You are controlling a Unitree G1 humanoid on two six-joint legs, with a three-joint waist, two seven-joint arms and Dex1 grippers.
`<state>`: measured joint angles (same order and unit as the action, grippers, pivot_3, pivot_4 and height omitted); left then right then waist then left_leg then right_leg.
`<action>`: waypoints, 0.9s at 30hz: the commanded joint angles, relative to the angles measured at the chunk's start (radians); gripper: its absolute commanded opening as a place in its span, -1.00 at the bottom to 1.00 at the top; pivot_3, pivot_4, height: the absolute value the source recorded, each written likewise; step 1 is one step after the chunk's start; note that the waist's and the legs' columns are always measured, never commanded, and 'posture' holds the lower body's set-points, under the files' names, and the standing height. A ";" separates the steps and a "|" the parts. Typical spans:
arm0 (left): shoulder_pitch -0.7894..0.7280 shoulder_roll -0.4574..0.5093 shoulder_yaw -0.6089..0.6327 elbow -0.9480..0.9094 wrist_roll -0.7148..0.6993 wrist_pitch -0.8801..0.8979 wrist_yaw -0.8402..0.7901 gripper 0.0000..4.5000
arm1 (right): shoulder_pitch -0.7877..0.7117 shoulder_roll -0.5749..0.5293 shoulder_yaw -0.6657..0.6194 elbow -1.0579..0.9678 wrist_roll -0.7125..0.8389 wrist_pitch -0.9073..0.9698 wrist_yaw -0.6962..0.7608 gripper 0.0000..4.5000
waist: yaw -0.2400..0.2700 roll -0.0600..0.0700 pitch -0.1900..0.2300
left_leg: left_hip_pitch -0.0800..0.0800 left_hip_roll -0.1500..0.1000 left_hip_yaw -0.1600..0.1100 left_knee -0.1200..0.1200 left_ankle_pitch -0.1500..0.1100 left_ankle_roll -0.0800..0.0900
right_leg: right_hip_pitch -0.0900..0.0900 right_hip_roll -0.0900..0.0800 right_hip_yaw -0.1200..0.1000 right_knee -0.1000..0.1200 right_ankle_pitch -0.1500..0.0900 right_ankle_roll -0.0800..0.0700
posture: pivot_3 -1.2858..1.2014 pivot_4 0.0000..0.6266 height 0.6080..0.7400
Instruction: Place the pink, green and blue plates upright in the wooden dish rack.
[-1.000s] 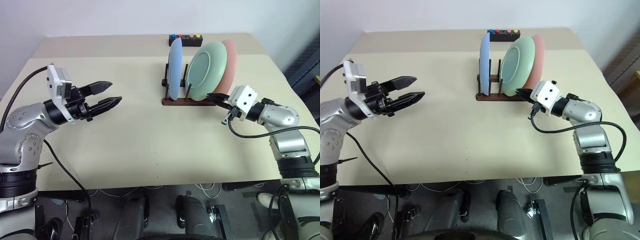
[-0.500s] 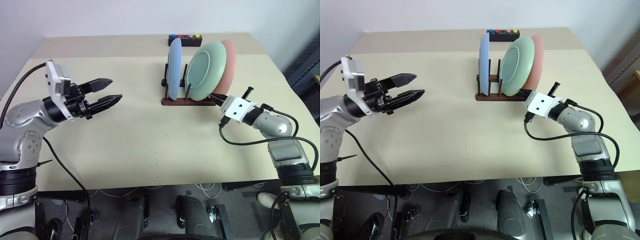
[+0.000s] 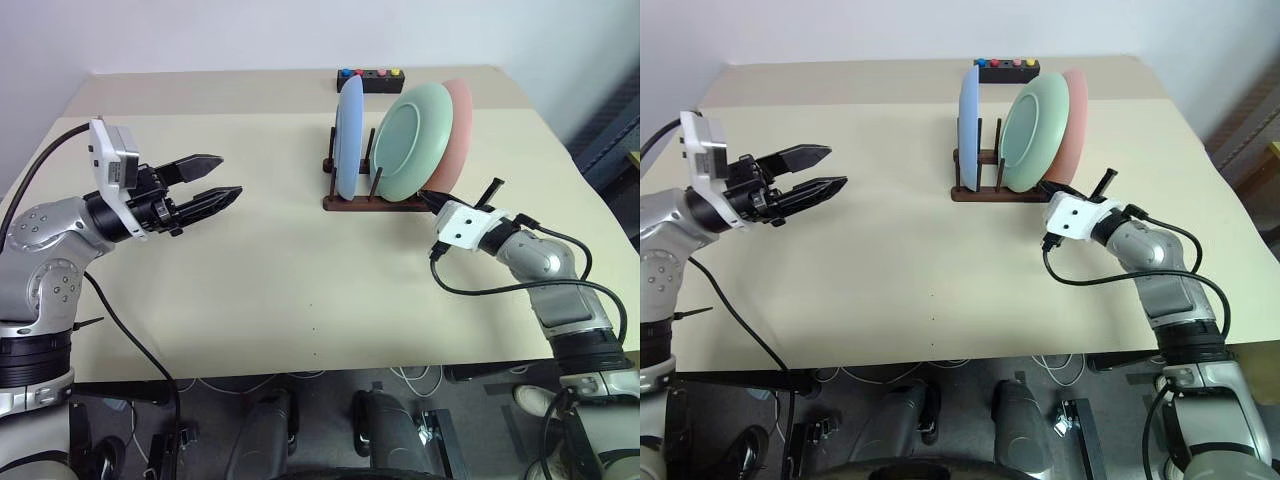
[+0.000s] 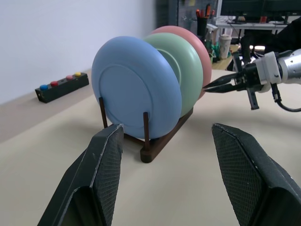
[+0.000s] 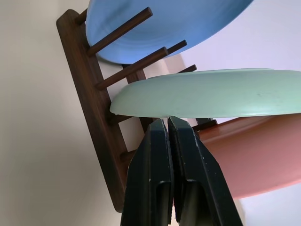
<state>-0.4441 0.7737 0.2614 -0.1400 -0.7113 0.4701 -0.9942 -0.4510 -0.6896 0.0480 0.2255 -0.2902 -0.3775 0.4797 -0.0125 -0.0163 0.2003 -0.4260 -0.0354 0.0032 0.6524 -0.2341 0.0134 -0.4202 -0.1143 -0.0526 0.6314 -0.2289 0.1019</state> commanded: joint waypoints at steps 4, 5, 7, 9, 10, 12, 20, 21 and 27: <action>-0.004 0.022 0.048 -0.040 -0.019 0.006 0.006 0.35 | -0.053 -0.007 0.002 0.022 -0.014 -0.039 -0.040 -0.97 | 0.000 0.000 0.000 | 0.000 0.000 0.000 0.000 0.000 0.000 | 0.000 0.000 0.000 0.000 0.000 0.000 | 0.03 -0.52 0.93; -0.004 0.022 0.049 -0.040 -0.019 0.006 0.006 0.35 | -0.058 -0.009 0.004 0.026 -0.018 -0.044 -0.043 -0.97 | 0.000 0.000 0.000 | 0.000 0.000 0.000 0.000 0.000 0.000 | 0.000 0.000 0.000 0.000 0.000 0.000 | 0.03 -0.52 0.93; -0.003 0.020 0.047 -0.041 -0.018 0.006 0.007 0.35 | -0.072 -0.008 0.003 0.026 -0.009 -0.043 -0.041 -0.97 | 0.000 0.000 0.000 | 0.000 0.000 0.000 0.000 0.000 0.000 | 0.000 0.000 0.000 0.000 0.000 0.000 | 0.03 -0.52 0.93; -0.004 0.018 0.046 -0.040 -0.019 0.005 0.007 0.35 | -0.081 -0.007 0.002 0.015 0.001 -0.040 -0.033 -0.97 | -0.001 0.000 0.000 | 0.000 0.000 0.000 0.000 0.000 0.000 | 0.000 0.000 0.000 0.000 0.000 0.000 | 0.03 -0.52 0.93; -0.005 0.017 0.046 -0.040 -0.019 0.005 0.008 0.35 | -0.084 -0.008 0.002 0.009 0.001 -0.041 -0.032 -0.97 | 0.000 0.000 0.000 | 0.000 0.000 0.000 0.000 0.000 0.000 | 0.000 0.000 0.000 0.000 0.000 0.000 | 0.03 -0.52 0.93; -0.007 0.016 0.044 -0.037 -0.018 0.004 0.007 0.35 | -0.096 -0.007 0.000 -0.012 0.012 -0.035 -0.024 -0.97 | -0.001 0.000 0.000 | 0.000 0.000 0.000 0.000 0.000 0.000 | 0.000 0.000 0.000 0.000 0.000 0.000 | 0.03 -0.52 0.93; -0.007 0.010 0.040 -0.037 -0.018 0.004 0.008 0.35 | -0.159 -0.006 0.018 -0.021 -0.001 -0.038 -0.007 -0.97 | -0.001 0.000 0.000 | 0.000 0.000 0.000 0.001 0.000 0.000 | 0.000 0.000 0.000 0.001 0.000 0.000 | 0.03 -0.52 0.93; -0.007 0.010 0.040 -0.038 -0.018 0.004 0.009 0.35 | -0.168 -0.005 0.021 -0.020 0.000 -0.038 -0.005 -0.97 | -0.001 0.000 0.000 | 0.000 0.000 0.000 0.001 0.000 0.000 | 0.000 0.000 0.000 0.001 0.000 0.000 | 0.03 -0.52 0.93; 0.005 0.012 0.045 -0.048 -0.021 0.007 0.015 0.35 | -0.205 -0.001 0.005 -0.014 0.017 -0.026 -0.013 -0.97 | -0.001 0.000 0.000 | 0.000 0.000 0.000 0.001 0.000 0.000 | 0.000 0.000 0.000 0.001 0.000 0.000 | 0.03 -0.52 0.93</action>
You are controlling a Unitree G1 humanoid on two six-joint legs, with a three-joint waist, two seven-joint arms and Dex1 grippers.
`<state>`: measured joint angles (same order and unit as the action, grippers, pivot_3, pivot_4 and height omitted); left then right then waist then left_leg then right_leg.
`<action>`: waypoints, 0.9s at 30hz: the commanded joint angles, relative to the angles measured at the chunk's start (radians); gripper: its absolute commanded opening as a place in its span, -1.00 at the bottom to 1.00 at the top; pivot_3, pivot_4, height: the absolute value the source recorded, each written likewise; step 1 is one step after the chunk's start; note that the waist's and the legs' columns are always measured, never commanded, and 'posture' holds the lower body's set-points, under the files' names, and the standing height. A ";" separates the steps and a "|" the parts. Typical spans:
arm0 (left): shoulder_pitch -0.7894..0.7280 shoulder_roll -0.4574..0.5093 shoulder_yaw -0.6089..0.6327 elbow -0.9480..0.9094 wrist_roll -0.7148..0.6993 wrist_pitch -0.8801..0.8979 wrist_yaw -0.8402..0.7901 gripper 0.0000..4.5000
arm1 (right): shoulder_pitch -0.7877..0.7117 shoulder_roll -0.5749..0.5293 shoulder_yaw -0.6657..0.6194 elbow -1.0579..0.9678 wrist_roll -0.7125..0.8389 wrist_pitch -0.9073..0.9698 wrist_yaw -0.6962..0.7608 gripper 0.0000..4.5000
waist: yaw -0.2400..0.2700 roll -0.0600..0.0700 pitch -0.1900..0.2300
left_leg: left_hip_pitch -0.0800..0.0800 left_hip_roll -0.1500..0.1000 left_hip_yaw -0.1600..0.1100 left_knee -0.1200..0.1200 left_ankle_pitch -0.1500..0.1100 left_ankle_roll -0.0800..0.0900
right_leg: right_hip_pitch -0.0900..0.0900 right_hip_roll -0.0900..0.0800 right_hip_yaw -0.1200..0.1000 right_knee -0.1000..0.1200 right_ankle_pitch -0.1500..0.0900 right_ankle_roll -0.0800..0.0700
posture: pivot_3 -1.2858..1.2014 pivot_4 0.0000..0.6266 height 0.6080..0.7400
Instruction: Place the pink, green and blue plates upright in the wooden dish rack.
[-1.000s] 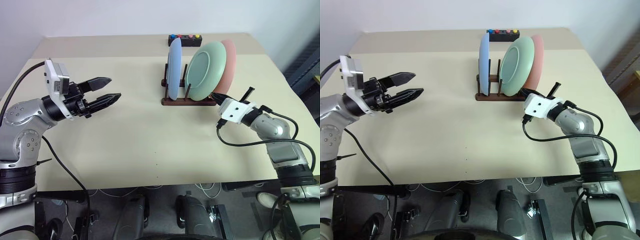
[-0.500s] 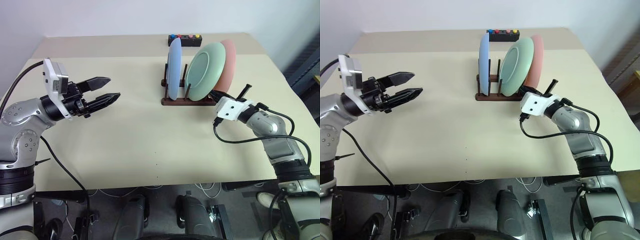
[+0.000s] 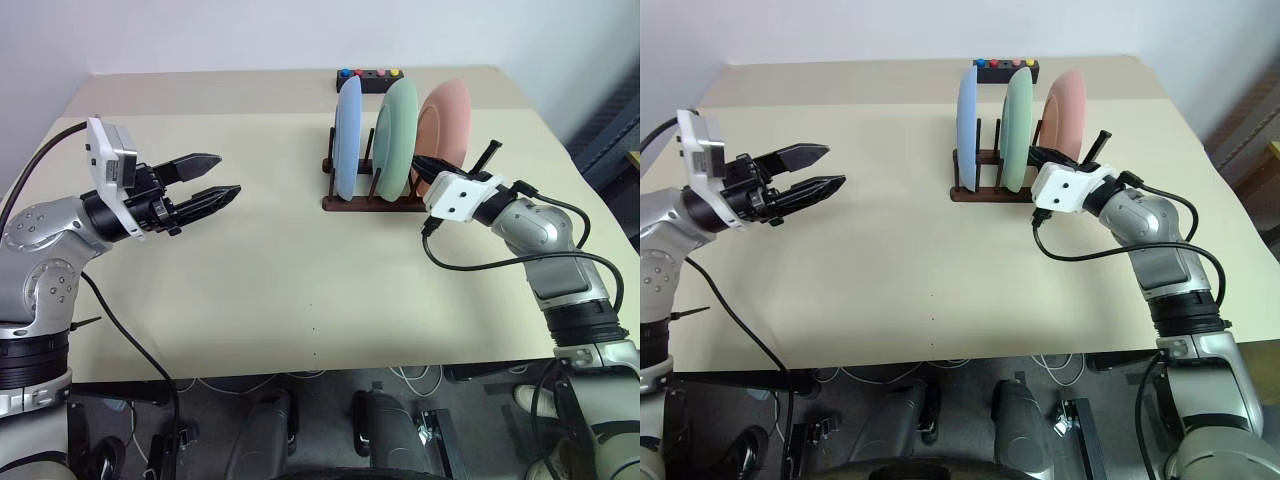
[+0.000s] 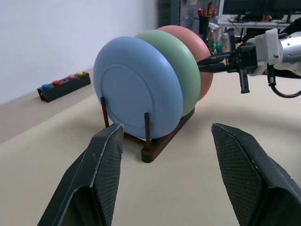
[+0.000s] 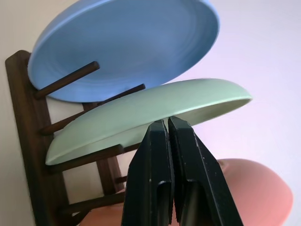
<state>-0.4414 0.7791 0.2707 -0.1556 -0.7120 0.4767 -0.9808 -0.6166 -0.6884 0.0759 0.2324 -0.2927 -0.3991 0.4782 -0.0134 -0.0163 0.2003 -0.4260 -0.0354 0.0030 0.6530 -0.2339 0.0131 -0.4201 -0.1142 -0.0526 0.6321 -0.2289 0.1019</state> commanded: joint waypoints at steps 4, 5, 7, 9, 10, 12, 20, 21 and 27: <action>0.010 0.008 0.039 -0.037 -0.024 0.001 0.005 0.35 | -0.075 0.006 -0.063 -0.020 0.086 0.036 -0.007 -0.97 | -0.001 0.000 0.000 | 0.000 0.000 0.000 0.000 0.000 0.000 | 0.000 0.000 0.000 0.000 0.000 0.000 | 0.03 -0.52 0.93; 0.011 0.007 0.039 -0.037 -0.025 0.001 0.006 0.35 | -0.084 0.005 -0.068 -0.021 0.093 0.044 -0.010 -0.97 | -0.001 0.000 0.000 | 0.000 0.000 0.000 0.000 0.000 0.000 | 0.000 0.000 0.000 0.000 0.000 0.000 | 0.03 -0.52 0.93; 0.011 0.006 0.036 -0.036 -0.024 -0.001 0.008 0.35 | -0.098 0.014 -0.085 -0.028 0.132 0.075 -0.006 -0.97 | 0.000 0.000 0.000 | 0.000 0.000 0.000 0.000 0.000 0.000 | 0.000 0.000 0.000 0.000 0.000 0.000 | 0.03 -0.52 0.93; 0.008 0.005 0.034 -0.033 -0.025 0.000 0.009 0.35 | -0.115 0.040 -0.117 -0.042 0.214 0.133 0.006 -0.97 | 0.000 0.000 0.000 | 0.000 0.000 0.000 0.000 0.000 0.000 | 0.000 0.000 0.000 0.000 0.000 0.000 | 0.03 -0.52 0.93; 0.007 0.006 0.033 -0.032 -0.027 0.003 0.009 0.35 | -0.133 0.064 -0.152 -0.057 0.302 0.191 0.019 -0.86 | 0.000 0.000 0.000 | 0.000 0.000 0.000 0.000 0.000 0.000 | 0.000 0.000 0.000 0.000 0.000 0.000 | 0.03 -0.52 0.93; 0.004 0.006 0.031 -0.028 -0.031 0.011 0.010 0.35 | -0.160 0.105 -0.219 -0.097 0.498 0.313 0.072 -0.59 | 0.000 0.000 0.000 | 0.000 0.000 0.000 0.000 0.000 0.000 | 0.000 0.000 0.000 0.000 0.000 0.000 | 0.03 -0.52 0.93; 0.008 0.007 0.036 -0.014 -0.015 -0.006 0.008 0.35 | -0.161 0.093 -0.393 -0.271 1.169 0.823 0.316 0.99 | 0.003 0.000 0.000 | 0.000 0.000 -0.002 0.000 0.000 0.001 | 0.001 0.000 -0.001 0.000 0.000 0.000 | 0.03 -0.52 0.93; 0.009 0.005 0.036 -0.012 -0.008 -0.016 0.009 0.35 | -0.135 0.069 -0.394 -0.301 1.232 0.890 0.366 0.99 | 0.003 0.000 0.000 | 0.000 0.000 -0.002 0.000 0.000 0.001 | 0.001 0.000 -0.001 0.000 0.000 0.000 | 0.03 -0.52 0.93; 0.023 0.011 0.046 0.052 0.072 -0.116 0.005 0.35 | 0.033 -0.064 -0.285 -0.422 1.274 1.034 0.640 0.99 | 0.001 0.000 0.000 | 0.000 0.000 -0.002 0.001 -0.001 0.001 | 0.002 0.000 -0.001 -0.001 0.000 0.000 | 0.03 -0.52 0.93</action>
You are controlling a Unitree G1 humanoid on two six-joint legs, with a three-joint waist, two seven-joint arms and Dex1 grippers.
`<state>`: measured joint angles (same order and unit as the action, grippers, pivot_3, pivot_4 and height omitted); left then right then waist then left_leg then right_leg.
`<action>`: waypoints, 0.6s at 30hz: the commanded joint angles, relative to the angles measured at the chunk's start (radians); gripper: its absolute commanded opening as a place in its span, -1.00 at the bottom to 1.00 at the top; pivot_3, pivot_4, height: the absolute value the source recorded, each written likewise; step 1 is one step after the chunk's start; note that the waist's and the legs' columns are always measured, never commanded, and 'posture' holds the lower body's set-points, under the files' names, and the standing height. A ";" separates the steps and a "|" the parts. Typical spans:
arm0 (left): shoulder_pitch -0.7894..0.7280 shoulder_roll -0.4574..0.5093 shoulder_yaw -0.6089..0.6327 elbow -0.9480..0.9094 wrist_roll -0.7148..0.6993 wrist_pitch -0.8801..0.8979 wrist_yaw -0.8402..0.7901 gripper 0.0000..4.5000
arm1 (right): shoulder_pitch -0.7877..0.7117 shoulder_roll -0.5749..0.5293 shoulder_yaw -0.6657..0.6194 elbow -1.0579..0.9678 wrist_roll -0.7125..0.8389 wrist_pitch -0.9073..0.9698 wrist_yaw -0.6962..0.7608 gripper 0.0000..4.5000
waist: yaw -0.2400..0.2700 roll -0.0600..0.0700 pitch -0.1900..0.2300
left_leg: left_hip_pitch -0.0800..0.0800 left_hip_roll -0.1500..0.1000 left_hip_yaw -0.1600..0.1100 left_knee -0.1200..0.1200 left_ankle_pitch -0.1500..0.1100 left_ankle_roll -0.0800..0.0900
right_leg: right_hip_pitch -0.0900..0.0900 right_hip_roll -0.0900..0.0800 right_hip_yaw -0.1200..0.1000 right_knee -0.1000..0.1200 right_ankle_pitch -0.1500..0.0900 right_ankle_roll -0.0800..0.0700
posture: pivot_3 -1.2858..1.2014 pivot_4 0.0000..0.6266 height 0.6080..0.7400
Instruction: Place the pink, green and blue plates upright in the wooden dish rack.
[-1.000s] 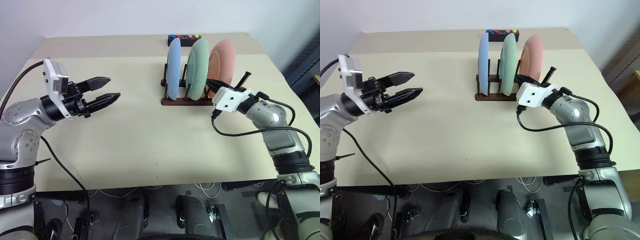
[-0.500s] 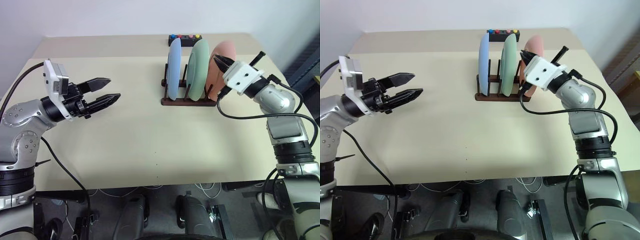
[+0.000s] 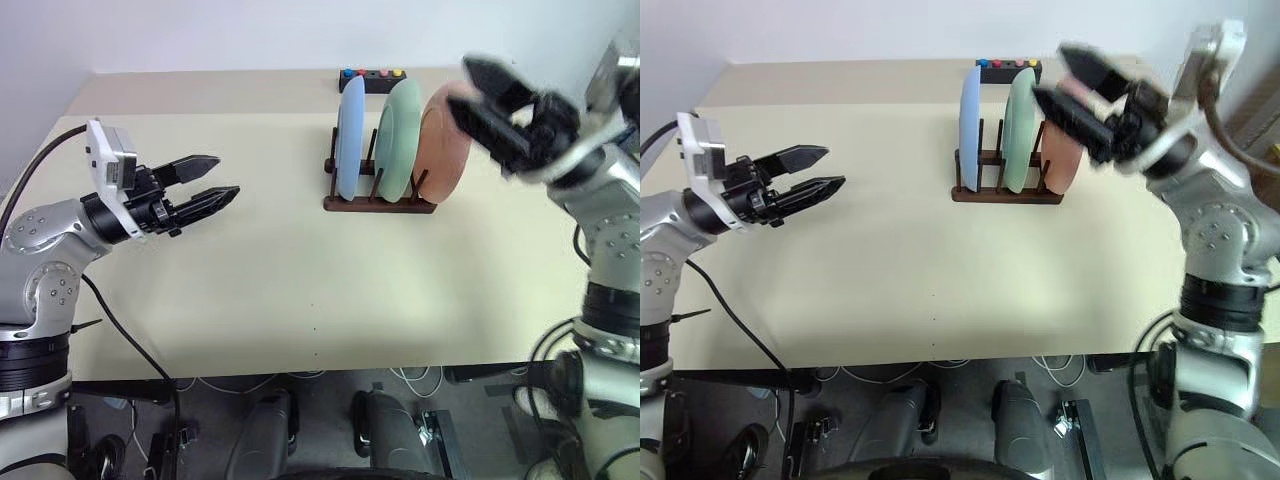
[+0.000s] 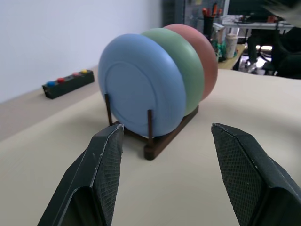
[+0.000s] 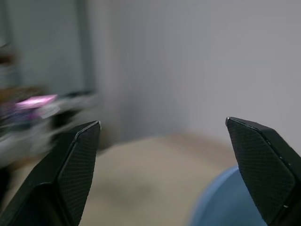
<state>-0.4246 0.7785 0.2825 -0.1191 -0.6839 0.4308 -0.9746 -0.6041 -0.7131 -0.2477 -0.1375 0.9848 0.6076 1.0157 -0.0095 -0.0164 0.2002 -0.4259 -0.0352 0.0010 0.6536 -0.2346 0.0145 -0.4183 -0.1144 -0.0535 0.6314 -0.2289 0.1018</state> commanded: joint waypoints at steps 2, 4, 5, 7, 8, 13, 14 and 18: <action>0.038 0.012 0.048 0.001 0.055 -0.087 0.003 0.35 | 0.046 -0.059 0.066 -0.051 -0.027 0.019 0.167 0.99 | -0.007 0.000 0.000 | 0.000 0.000 0.001 0.001 0.000 0.000 | 0.000 0.000 0.000 0.000 0.000 0.000 | 0.03 -0.52 0.93; 0.086 -0.002 0.077 -0.043 0.013 -0.074 -0.003 0.35 | 0.075 -0.068 0.110 -0.034 -0.127 -0.064 0.217 0.99 | -0.006 0.000 0.000 | 0.001 0.000 0.001 0.000 0.000 0.000 | 0.000 0.000 0.000 0.000 0.000 0.000 | 0.03 -0.52 0.93; 0.114 -0.004 0.083 -0.065 0.013 -0.078 -0.002 0.35 | 0.082 -0.064 0.122 -0.026 -0.148 -0.078 0.228 0.99 | -0.004 0.000 0.000 | 0.001 0.001 0.001 0.000 0.000 0.000 | 0.000 0.000 0.000 0.000 0.000 0.000 | 0.03 -0.52 0.93; 0.150 0.001 0.089 -0.092 0.018 -0.081 -0.001 0.35 | 0.082 -0.056 0.130 -0.022 -0.148 -0.067 0.241 0.99 | -0.001 0.000 0.000 | 0.000 0.000 0.001 0.000 0.000 0.000 | 0.000 -0.001 0.000 0.000 0.000 0.000 | 0.03 -0.52 0.93; 0.163 -0.001 0.091 -0.099 0.010 -0.080 -0.006 0.35 | 0.079 -0.046 0.133 -0.025 -0.158 -0.076 0.238 0.99 | 0.001 0.000 0.000 | 0.000 0.000 0.001 0.000 0.000 0.000 | -0.001 -0.002 0.000 0.000 0.000 0.000 | 0.03 -0.52 0.93; 0.175 -0.012 0.048 -0.098 0.013 -0.086 -0.033 0.35 | 0.092 -0.024 0.145 -0.047 -0.191 -0.093 0.225 0.99 | 0.011 0.000 0.000 | 0.000 0.000 0.001 0.001 0.000 0.000 | 0.000 -0.003 0.000 0.000 0.000 0.000 | 0.03 -0.52 0.93; 0.171 -0.012 0.031 -0.096 0.016 -0.085 -0.047 0.35 | 0.097 -0.022 0.143 -0.055 -0.191 -0.088 0.220 0.99 | 0.014 0.000 0.000 | 0.000 0.000 0.001 0.001 0.000 0.000 | 0.000 -0.003 0.000 0.000 0.000 0.000 | 0.03 -0.52 0.93; 0.153 -0.019 -0.022 -0.082 0.023 -0.086 -0.090 0.35 | 0.124 -0.021 0.135 -0.103 -0.188 -0.074 0.193 0.99 | 0.020 0.000 0.000 | 0.000 0.000 0.001 0.001 -0.001 0.000 | 0.000 -0.003 0.000 0.000 0.000 0.000 | 0.03 -0.52 0.93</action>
